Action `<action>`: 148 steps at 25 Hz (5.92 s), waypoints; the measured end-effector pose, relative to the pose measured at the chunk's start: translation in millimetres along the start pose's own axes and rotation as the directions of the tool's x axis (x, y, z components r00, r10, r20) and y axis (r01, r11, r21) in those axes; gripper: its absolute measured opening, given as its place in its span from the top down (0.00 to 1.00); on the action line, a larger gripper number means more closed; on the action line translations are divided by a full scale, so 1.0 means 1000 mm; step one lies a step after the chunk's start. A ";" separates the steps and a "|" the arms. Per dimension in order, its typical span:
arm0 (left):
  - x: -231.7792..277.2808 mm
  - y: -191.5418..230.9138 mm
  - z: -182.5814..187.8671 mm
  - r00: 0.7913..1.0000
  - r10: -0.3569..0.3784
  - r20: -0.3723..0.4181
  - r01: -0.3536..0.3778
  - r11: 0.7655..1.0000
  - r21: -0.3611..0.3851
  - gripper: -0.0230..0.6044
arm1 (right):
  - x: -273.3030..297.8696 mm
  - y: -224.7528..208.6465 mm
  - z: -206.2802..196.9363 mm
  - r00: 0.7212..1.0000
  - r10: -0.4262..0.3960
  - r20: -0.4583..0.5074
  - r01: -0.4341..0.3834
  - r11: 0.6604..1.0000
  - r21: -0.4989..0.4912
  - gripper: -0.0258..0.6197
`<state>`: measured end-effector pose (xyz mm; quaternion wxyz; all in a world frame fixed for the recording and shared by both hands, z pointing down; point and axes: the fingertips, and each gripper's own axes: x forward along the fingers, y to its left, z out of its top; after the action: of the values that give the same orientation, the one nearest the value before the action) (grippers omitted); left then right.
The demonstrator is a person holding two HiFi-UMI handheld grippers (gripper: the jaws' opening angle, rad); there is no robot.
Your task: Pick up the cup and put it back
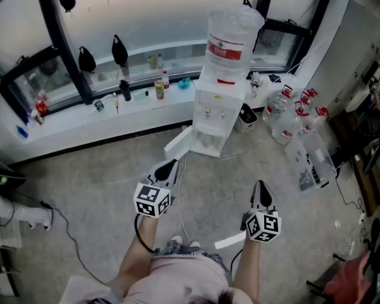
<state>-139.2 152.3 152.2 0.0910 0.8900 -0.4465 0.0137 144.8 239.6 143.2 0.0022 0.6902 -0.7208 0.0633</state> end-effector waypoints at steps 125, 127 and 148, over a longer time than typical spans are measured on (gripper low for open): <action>0.414 0.137 -0.011 0.996 -0.040 -0.086 0.043 0.999 0.033 0.92 | 0.443 -0.076 -0.046 0.965 0.254 -0.062 -0.242 0.957 0.158 0.21; 0.418 0.140 -0.020 0.994 -0.057 -0.098 0.062 0.997 0.047 0.92 | 0.446 -0.074 -0.054 0.967 0.246 -0.063 -0.233 0.959 0.163 0.21; 0.478 0.198 -0.252 0.990 -0.106 -0.088 0.116 0.987 0.115 0.92 | 0.506 -0.073 -0.304 0.943 0.319 -0.099 -0.307 0.944 0.118 0.21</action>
<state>4.5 -298.1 479.7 0.0563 0.9161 -0.3905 0.0718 168.1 -238.0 496.8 -0.0005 0.5612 -0.8158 0.1395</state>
